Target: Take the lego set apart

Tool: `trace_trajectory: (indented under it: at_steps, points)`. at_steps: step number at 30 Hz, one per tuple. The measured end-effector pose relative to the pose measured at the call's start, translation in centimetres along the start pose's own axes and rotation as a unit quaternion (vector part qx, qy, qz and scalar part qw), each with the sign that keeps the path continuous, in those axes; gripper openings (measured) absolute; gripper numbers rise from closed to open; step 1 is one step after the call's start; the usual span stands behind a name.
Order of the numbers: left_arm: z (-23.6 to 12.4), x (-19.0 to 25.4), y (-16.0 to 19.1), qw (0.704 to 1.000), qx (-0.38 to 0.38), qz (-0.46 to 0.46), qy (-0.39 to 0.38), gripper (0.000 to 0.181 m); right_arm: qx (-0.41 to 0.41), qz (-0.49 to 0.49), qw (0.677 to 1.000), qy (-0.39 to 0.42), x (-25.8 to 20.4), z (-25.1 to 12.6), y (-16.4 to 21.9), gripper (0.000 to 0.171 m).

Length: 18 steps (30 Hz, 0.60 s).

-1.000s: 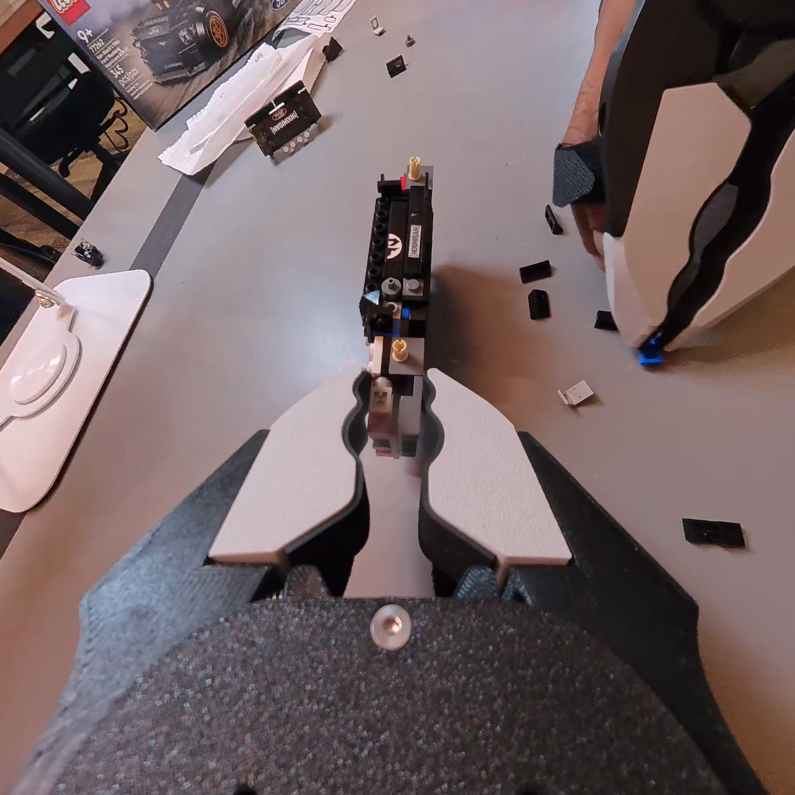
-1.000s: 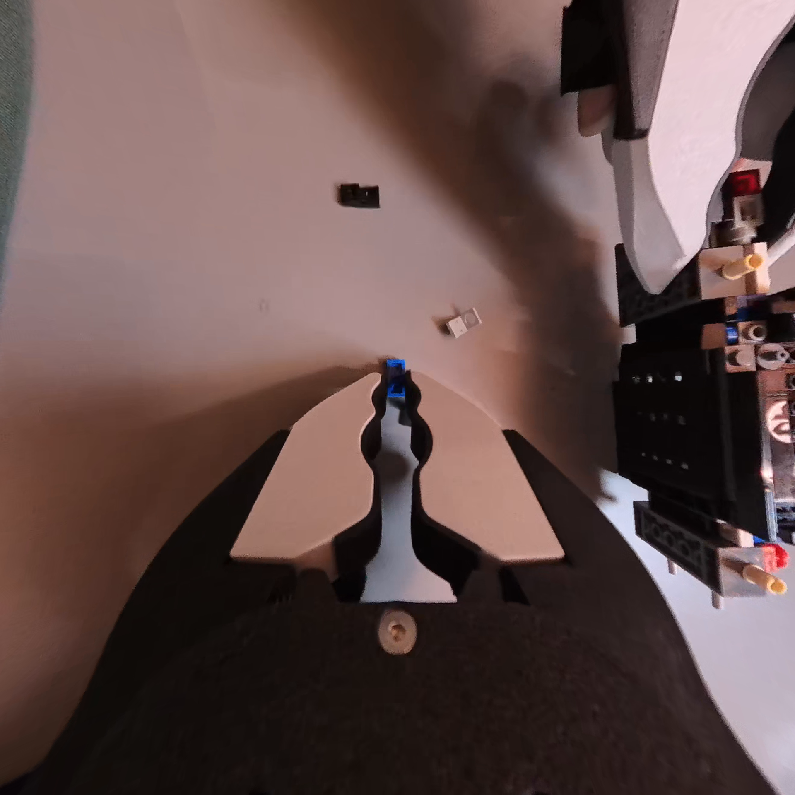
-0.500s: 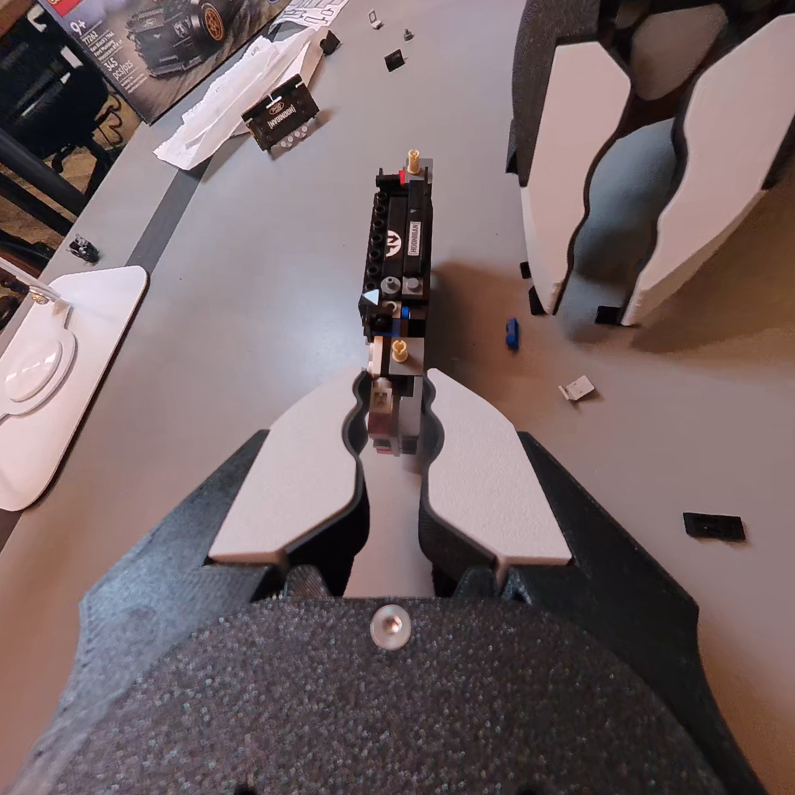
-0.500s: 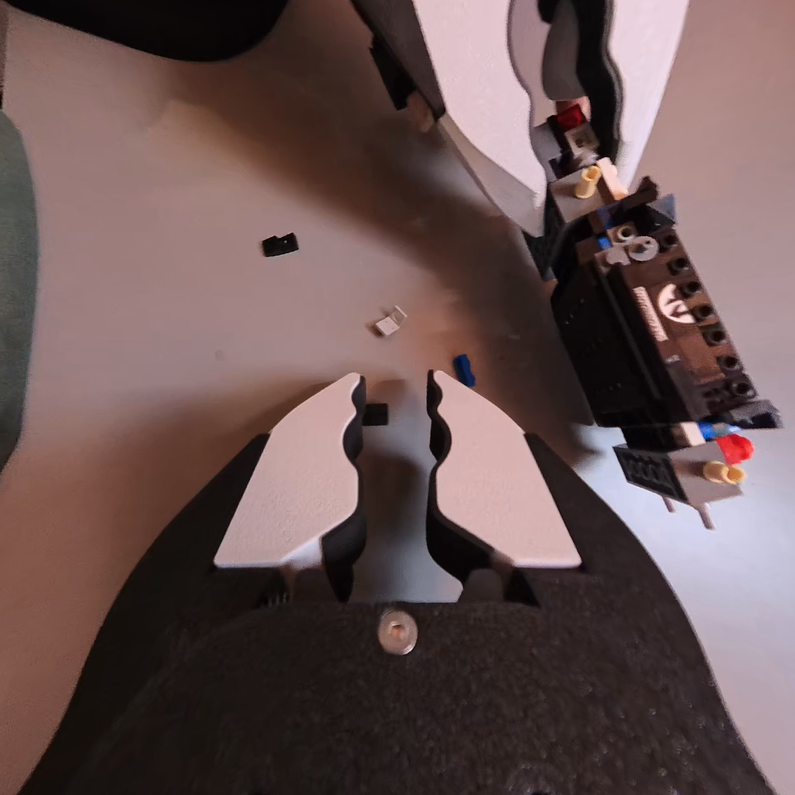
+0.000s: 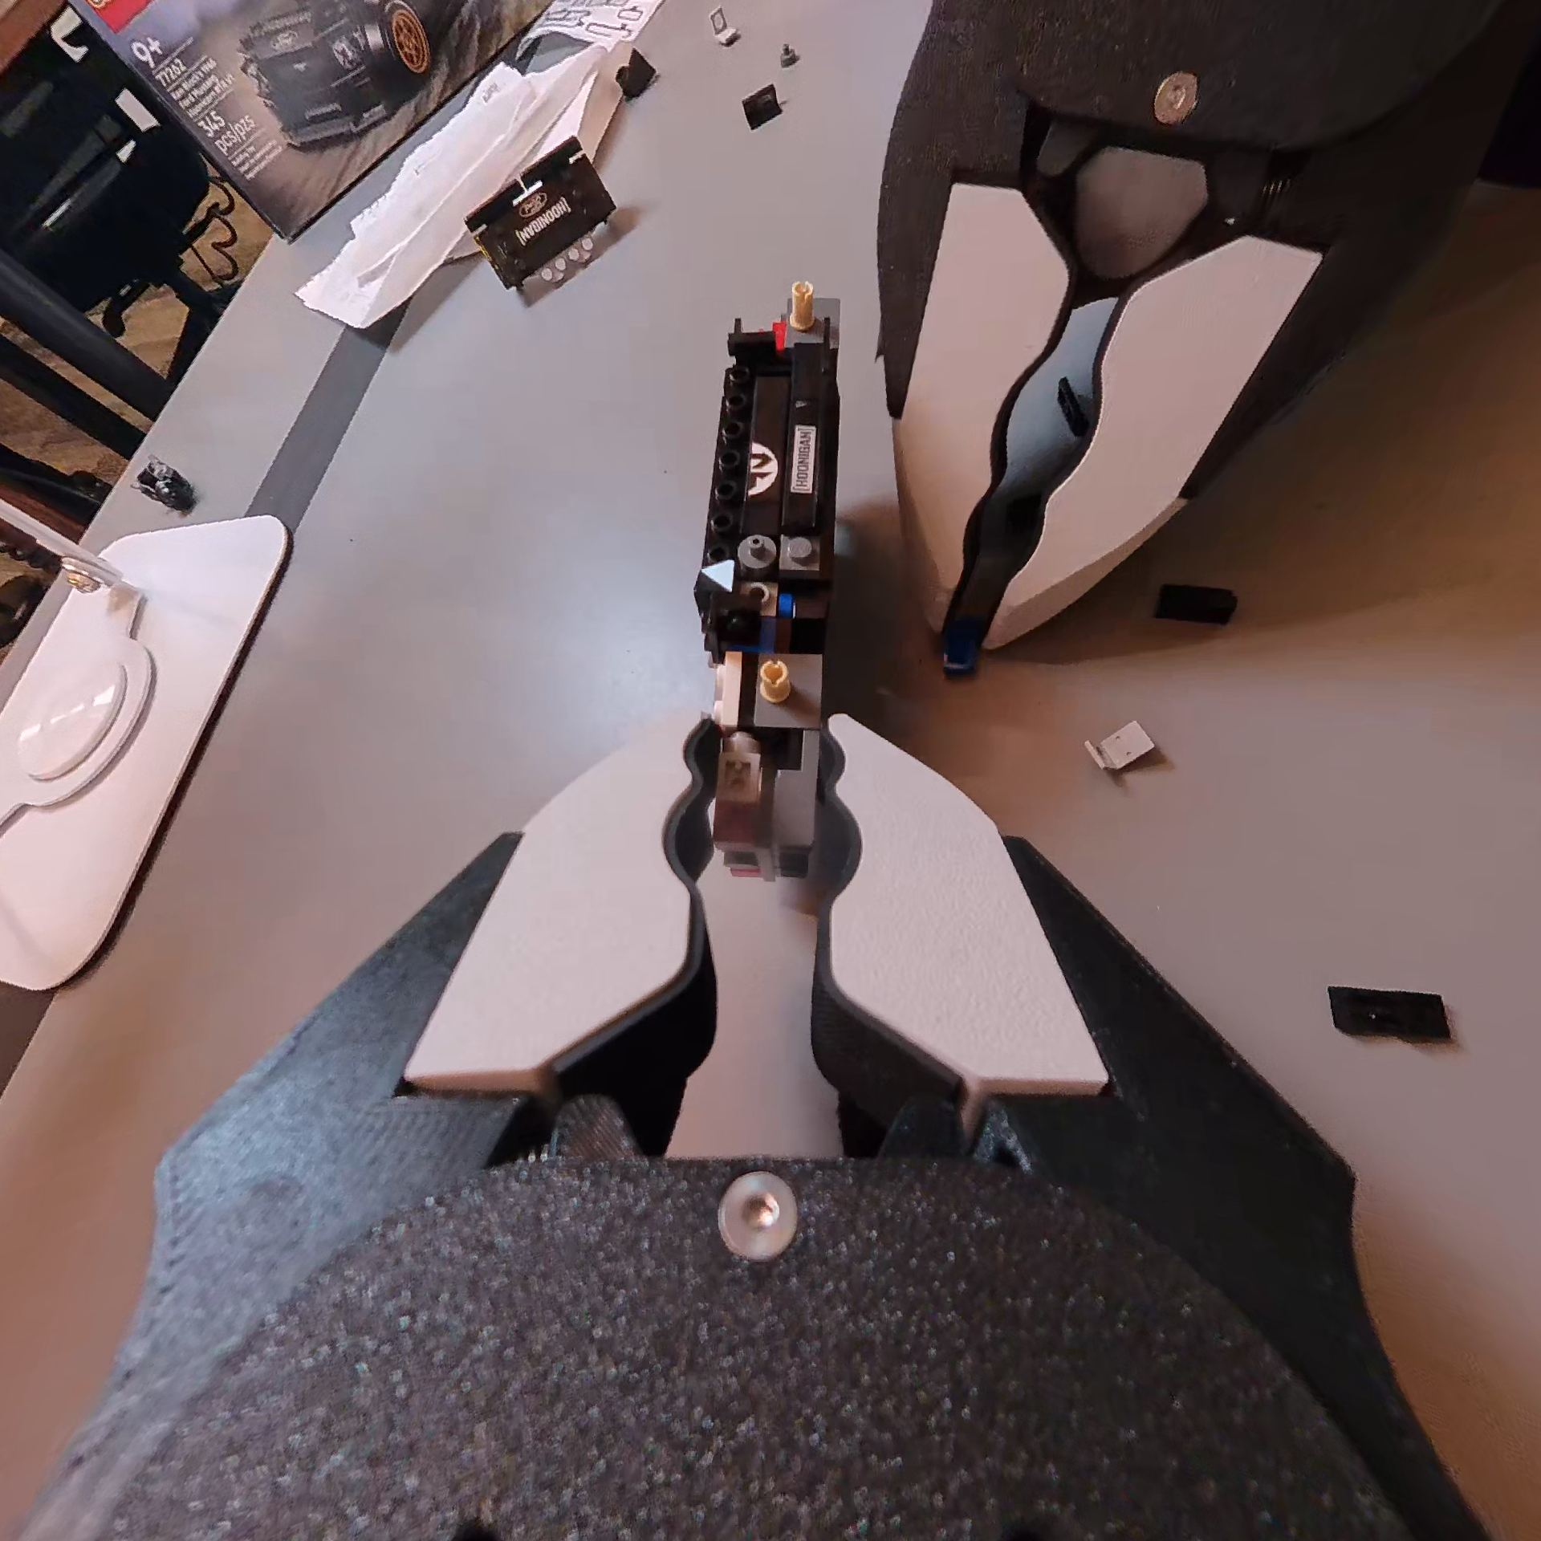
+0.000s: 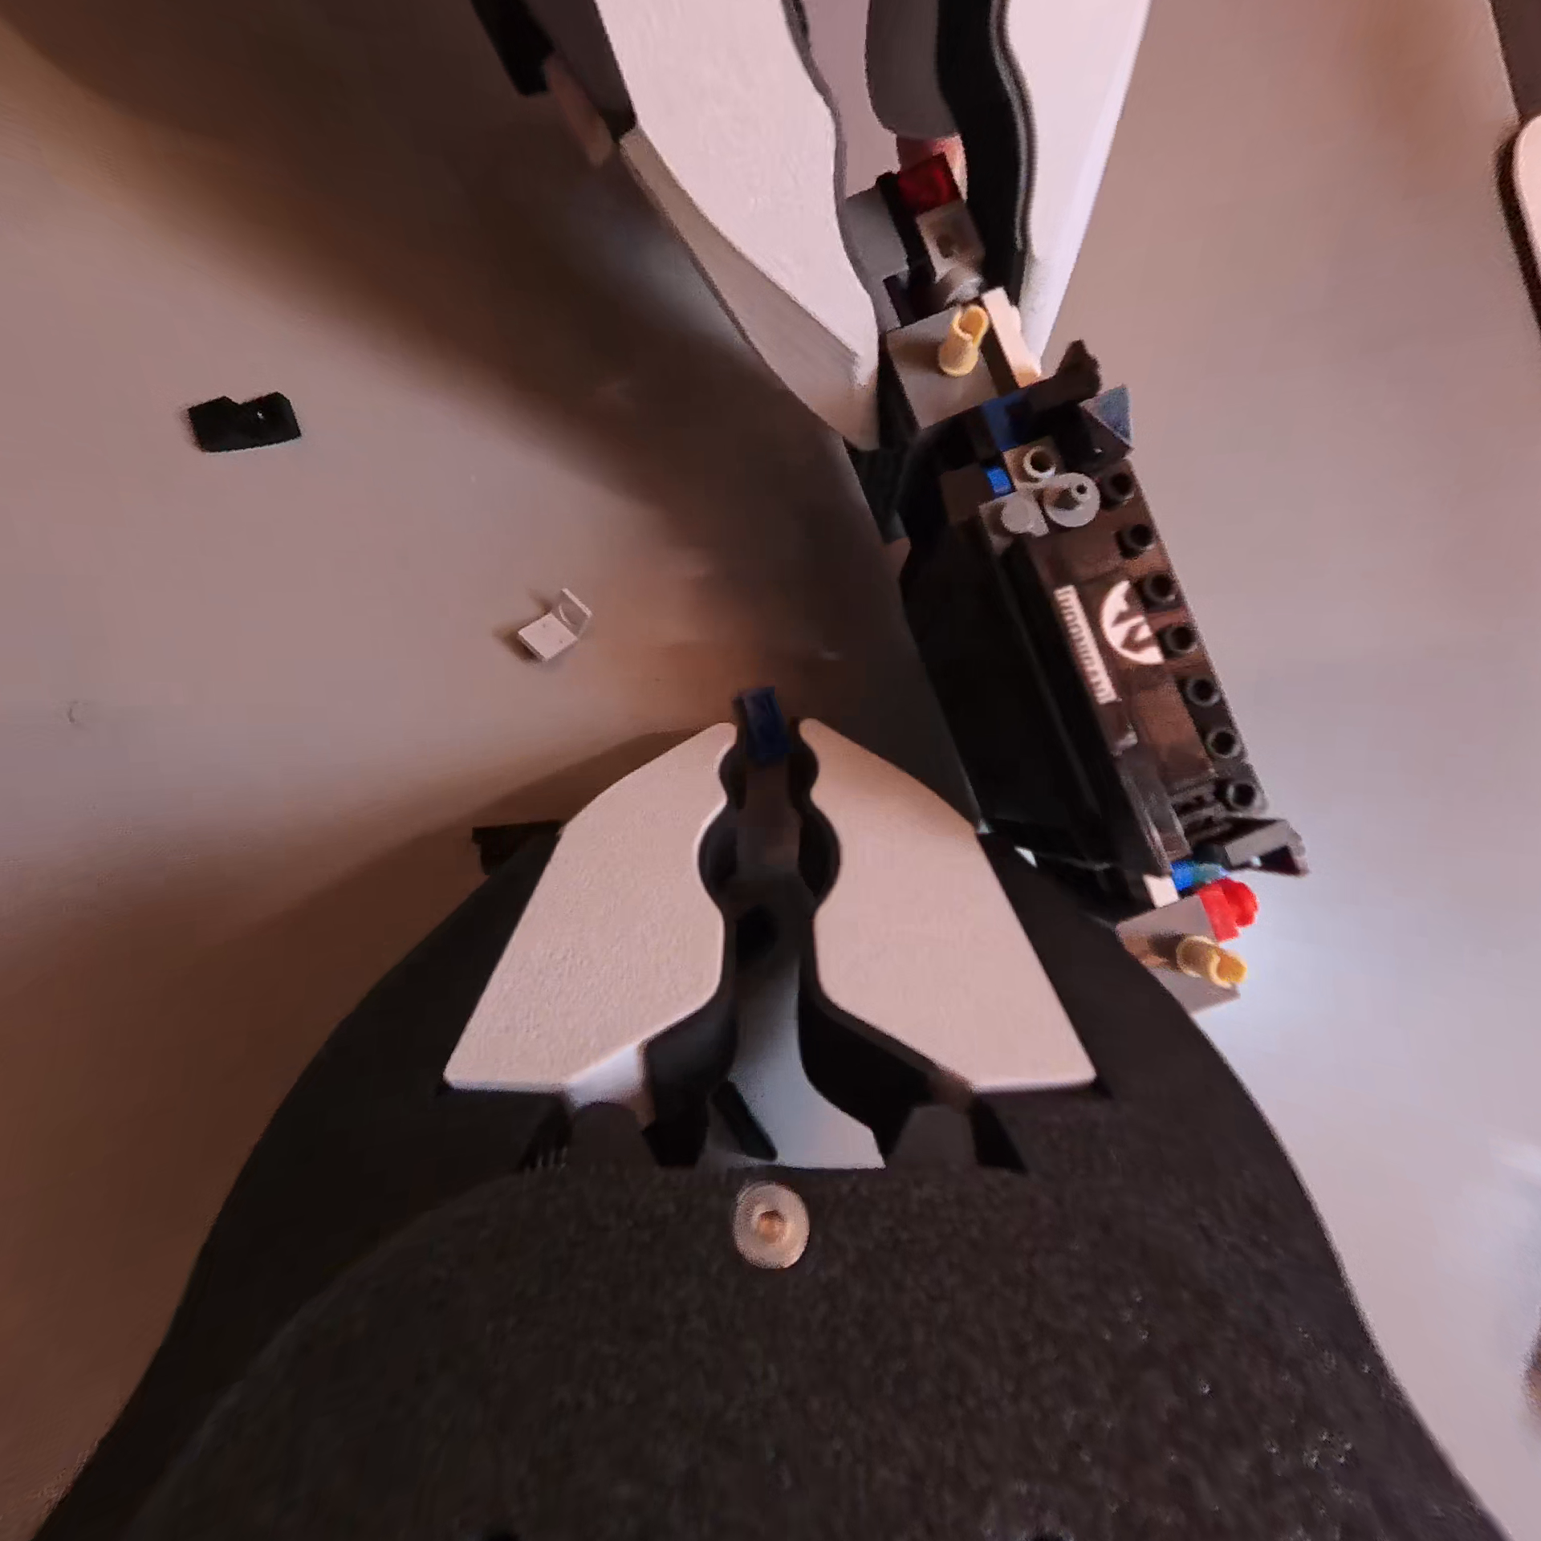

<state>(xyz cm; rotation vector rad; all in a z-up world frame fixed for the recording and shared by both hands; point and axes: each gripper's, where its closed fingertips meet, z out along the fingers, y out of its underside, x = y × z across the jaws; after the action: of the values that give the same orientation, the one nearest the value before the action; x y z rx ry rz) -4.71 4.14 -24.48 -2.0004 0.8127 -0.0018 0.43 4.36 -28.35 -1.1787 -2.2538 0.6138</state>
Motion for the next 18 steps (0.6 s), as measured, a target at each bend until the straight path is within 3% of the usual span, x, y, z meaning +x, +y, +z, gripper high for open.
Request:
trace_trajectory:
  at_steps: [2,7,11,18]
  points:
    - [0.0,0.0,0.0,1.0,-0.001,-0.001,0.001,0.022,-0.001,0.007,1.0,-0.015,-0.3,-0.1,-0.1,0.008]
    - [0.0,0.0,0.2,1.0,-0.003,-0.002,0.002,0.022,0.056,0.141,0.97,-0.188,-3.8,-2.4,-2.2,0.014]
    - [0.0,-0.1,0.2,1.0,-0.002,-0.005,0.004,0.022,0.05,0.148,0.977,-0.142,-2.1,-2.4,-1.3,0.019]
    - [-0.1,-0.1,0.2,1.0,-0.002,-0.008,0.005,0.022,0.032,0.103,0.991,-0.078,-0.9,-1.7,-0.2,0.012]
